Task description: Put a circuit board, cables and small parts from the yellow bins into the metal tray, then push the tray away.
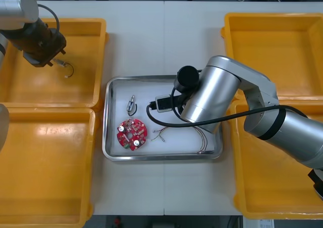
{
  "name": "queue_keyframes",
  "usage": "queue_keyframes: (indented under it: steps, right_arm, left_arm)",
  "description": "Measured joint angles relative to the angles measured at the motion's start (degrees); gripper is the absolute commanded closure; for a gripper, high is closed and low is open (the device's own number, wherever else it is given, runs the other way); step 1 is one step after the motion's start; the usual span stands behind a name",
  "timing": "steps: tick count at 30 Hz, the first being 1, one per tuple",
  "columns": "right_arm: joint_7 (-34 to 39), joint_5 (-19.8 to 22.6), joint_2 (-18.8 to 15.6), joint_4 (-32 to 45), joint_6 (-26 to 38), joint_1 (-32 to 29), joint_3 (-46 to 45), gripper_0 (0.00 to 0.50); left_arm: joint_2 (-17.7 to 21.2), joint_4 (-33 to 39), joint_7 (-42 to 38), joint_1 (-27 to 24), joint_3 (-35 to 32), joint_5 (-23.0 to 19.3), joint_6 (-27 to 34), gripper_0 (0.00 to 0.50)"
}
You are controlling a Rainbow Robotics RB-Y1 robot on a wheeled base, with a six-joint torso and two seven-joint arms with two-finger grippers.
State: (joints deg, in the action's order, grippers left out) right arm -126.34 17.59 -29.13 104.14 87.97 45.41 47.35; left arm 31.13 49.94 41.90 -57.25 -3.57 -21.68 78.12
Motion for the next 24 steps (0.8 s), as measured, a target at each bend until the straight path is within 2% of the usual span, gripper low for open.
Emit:
queue_keyframes:
  steps: [8,12,15,16,17,18,19,24]
  right_arm:
    - [0.00,-0.40,4.37,7.32,14.54,-1.10,-6.75,0.000]
    - [0.00,-1.79,5.84,13.31,21.17,-2.86,-11.16,0.000]
    - [0.00,-2.45,5.93,18.49,21.77,-4.40,-13.96,0.000]
    - [0.00,-2.54,5.93,20.21,21.80,-4.87,-14.85,0.000]
    - [0.00,-2.55,5.93,21.81,21.80,-5.25,-15.67,0.000]
    - [0.00,-2.55,5.93,23.38,21.82,-5.63,-16.57,0.000]
    - [0.00,-2.56,5.93,24.83,21.83,-5.98,-17.49,0.000]
    - [0.00,-2.56,5.93,31.22,21.84,-8.10,-23.01,0.000]
  left_arm:
    - [0.03,-0.15,0.00,3.30,2.07,-0.54,-5.51,0.000]
    - [0.18,-0.67,0.00,3.68,3.90,-0.80,-6.73,0.000]
    - [0.35,-0.80,0.00,3.68,4.09,-0.83,-7.00,0.000]
    - [0.36,-0.85,0.00,3.68,4.09,-0.84,-7.04,0.047]
    - [0.36,-0.88,0.00,3.68,4.10,-0.84,-7.07,0.202]
    - [0.39,-0.92,0.00,3.68,4.11,-0.84,-7.07,0.448]
    - [0.44,-0.98,0.00,3.68,4.17,-0.84,-7.08,0.500]
    - [0.77,-1.17,0.00,3.68,4.84,-0.94,-7.08,0.500]
